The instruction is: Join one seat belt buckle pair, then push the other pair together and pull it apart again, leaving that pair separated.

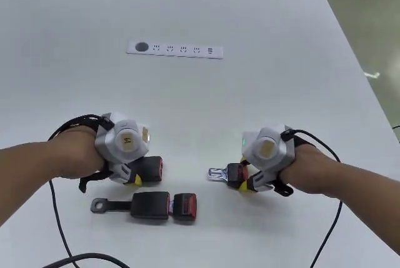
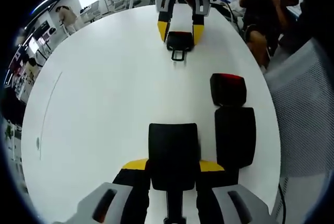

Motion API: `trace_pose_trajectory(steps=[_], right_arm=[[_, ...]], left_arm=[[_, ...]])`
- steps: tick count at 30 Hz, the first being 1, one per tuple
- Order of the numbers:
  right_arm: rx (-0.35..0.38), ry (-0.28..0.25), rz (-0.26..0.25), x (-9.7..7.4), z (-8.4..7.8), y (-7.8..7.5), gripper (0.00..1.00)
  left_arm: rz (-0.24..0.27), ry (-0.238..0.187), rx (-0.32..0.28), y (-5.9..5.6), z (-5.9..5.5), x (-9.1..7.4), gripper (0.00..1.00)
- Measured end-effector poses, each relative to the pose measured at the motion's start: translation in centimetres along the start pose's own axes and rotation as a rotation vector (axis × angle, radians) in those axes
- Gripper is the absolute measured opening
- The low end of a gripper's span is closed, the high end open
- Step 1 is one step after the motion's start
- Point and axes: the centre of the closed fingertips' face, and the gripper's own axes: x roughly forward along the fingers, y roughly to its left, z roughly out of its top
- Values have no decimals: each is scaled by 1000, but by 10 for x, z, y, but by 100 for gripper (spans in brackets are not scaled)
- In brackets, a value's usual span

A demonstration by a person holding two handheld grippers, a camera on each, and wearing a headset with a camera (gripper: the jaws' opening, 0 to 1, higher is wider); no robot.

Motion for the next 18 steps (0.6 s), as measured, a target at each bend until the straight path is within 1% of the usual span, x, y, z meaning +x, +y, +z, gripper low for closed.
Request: trace_pose_trajectory(steps=[3,5,6,8,9,10,11,12,13,14,15,16,17,18], right_arm=[[-3,3,-12,-2,1,-1,40],[0,5,-34,-3,0,-4,45],[5,4,-38,-3,-1,-4,47],[15,-3,-53,-6,-2,-3,47],[30,-12,-57,-7,-3,-3,47],[72,-32,-63,-11,-4,-2,47],[95,-52,-78,-14,-4,-2,48],[120,-78,-94,-19,-4,-2,49],[143,-91,-98,-22,-6,-2,50],[168,-103,-104,-25,-8,-2,50],[193,-123,-114,-28,-10,-2,51],[199,-133,-119,-30,-12,-2,51],[208,-144,-127,-38,-12,4,51],[220,-158,-132,-42,-11,7,52]], left_arm=[[13,-6,4,0,0,0,34],[18,-11,3,0,0,0,34],[22,-15,-7,0,0,0,34],[26,-11,-9,-2,-1,-1,35],[28,-10,-8,-2,-2,-2,36],[34,-12,-15,-2,-3,-4,36],[39,-15,-21,-2,-4,-7,36],[53,-28,-37,-1,-3,-13,36],[70,-38,-51,0,-2,-18,36],[100,-66,-77,4,0,-24,36],[115,-91,-110,4,1,-31,36],[127,-108,-127,4,0,-37,36],[153,-121,-147,4,-3,-44,36],[154,-118,-150,2,-8,-46,36]])
